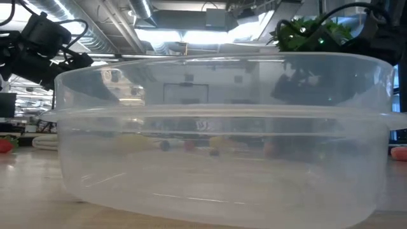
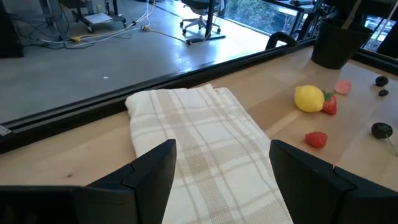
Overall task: Pick and placing Produce into tupperware
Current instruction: Put the left peach into the transparent bin
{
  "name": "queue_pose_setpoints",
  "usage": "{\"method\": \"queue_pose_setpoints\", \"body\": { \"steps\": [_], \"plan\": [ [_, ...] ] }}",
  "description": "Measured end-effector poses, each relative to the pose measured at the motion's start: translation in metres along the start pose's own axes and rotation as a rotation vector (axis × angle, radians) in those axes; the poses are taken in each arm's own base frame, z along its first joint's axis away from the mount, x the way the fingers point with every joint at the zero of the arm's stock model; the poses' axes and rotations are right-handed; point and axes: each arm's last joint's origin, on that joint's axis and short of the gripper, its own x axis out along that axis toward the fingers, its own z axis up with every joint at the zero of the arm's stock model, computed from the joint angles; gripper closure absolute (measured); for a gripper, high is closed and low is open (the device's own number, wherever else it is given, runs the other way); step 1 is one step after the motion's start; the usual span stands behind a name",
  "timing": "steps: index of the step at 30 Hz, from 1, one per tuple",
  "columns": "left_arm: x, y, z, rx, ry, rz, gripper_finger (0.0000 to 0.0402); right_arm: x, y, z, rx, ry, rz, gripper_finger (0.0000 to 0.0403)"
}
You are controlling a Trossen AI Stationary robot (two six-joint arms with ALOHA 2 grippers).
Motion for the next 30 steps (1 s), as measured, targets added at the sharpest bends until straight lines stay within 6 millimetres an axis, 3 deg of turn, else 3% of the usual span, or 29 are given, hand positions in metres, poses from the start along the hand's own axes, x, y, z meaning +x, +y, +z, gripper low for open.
{"method": "queue_pose_setpoints", "body": {
  "steps": [30],
  "plan": [
    [0.0,0.0,-0.0001,0.001,0.0,0.0,0.0151,0.0017,-0.0006,-0.0047,0.056,0.042,-0.001,0.0162]
  ]
}}
